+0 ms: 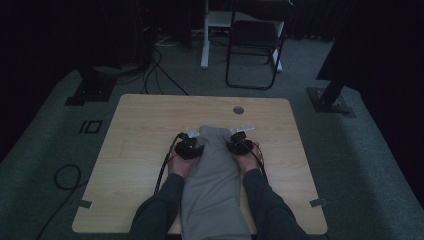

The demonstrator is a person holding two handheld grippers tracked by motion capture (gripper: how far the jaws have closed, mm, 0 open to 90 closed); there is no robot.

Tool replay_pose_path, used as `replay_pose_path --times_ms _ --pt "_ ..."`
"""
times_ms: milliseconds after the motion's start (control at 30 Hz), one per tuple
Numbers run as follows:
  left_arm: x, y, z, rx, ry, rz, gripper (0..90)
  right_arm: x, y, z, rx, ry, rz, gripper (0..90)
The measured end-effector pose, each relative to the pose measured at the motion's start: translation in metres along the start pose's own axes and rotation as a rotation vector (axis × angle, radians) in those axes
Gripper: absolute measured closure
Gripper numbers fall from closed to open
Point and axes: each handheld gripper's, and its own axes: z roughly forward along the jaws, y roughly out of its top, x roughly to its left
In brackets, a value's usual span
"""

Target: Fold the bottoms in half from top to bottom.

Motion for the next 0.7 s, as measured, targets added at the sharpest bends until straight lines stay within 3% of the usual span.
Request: replay_pose_path --times_ms 167,233,367,700 --pt "-0.0005 0.0045 0.0049 -0.003 -0.001 -0.007 58.7 -0.0003 -0.0002 0.0001 -0.001 0.008 -0.001 81.5" --pt "-0.0005 0.0043 0.0048 -0.004 -0.004 0.001 66.4 -0.0008 -0.0001 0.0001 -0.001 0.014 0.0 82.5" --pt "0.0042 0.0038 0.0046 -0.004 -0.049 -0.034 81.6 -0.0011 0.0001 0.0002 0.0 0.02 0.004 83.7" --pt "0.0043 0.0035 0.0049 -0.007 -0.057 -0.041 84.9 -0.0021 0.0004 0.001 -0.003 0.028 0.012 84.2"
